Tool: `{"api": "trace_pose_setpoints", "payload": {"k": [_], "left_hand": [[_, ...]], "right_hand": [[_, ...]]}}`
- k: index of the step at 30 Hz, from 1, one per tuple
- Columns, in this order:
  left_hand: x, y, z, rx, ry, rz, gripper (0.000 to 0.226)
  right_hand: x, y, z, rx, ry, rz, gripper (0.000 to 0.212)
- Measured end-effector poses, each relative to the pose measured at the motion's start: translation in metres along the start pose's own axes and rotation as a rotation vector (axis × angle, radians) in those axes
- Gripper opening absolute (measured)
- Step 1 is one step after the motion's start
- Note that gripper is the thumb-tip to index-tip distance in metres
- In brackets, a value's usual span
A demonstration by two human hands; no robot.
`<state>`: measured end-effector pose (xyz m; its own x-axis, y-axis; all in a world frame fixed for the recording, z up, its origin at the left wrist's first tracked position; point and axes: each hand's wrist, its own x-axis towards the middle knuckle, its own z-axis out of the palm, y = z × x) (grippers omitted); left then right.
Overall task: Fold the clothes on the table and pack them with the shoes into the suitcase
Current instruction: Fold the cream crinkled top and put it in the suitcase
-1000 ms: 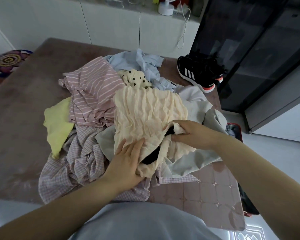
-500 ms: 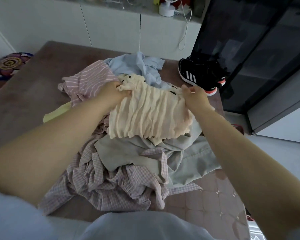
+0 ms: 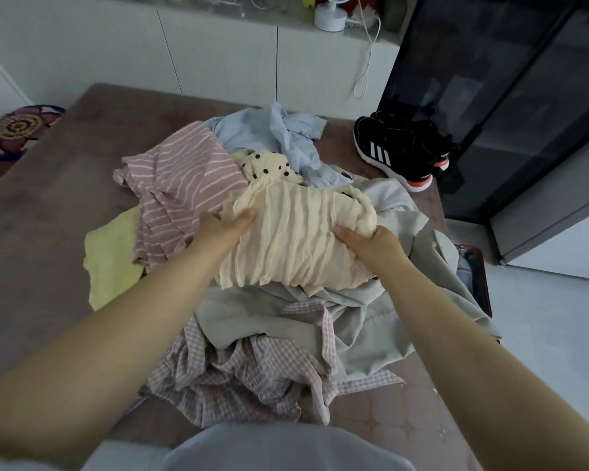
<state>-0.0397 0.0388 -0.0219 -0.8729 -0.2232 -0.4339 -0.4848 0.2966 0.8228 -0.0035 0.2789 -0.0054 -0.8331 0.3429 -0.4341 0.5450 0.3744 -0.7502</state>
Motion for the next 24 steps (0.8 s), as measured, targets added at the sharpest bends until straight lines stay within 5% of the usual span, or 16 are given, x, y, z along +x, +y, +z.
{"api": "trace_pose_setpoints", "payload": {"k": [4,9,15,19,24], "left_hand": [[-0.009,-0.008,-0.002,-0.015,-0.132,-0.022,0.090],[-0.028,-0.008,0.003,-0.067,-0.224,-0.012,0.058],[-0.081,-0.001,0.034,-0.075,-0.258,0.117,0.041],[-0.124,0.013,0.080,-0.105,-0.303,0.181,0.029],[-0.179,0.021,0.171,-0.053,-0.433,0.218,0.019]], "right_hand": [[-0.010,-0.002,-0.002,0.139,-0.010,0.010,0.066],[-0.028,0.016,-0.016,0.344,-0.051,0.113,0.085],[-0.058,0.061,-0.060,0.595,-0.095,0.133,0.026],[-0.077,0.103,-0.107,0.649,-0.043,0.157,0.038],[-0.090,0.171,-0.188,0.703,0.038,0.153,0.029]]}}
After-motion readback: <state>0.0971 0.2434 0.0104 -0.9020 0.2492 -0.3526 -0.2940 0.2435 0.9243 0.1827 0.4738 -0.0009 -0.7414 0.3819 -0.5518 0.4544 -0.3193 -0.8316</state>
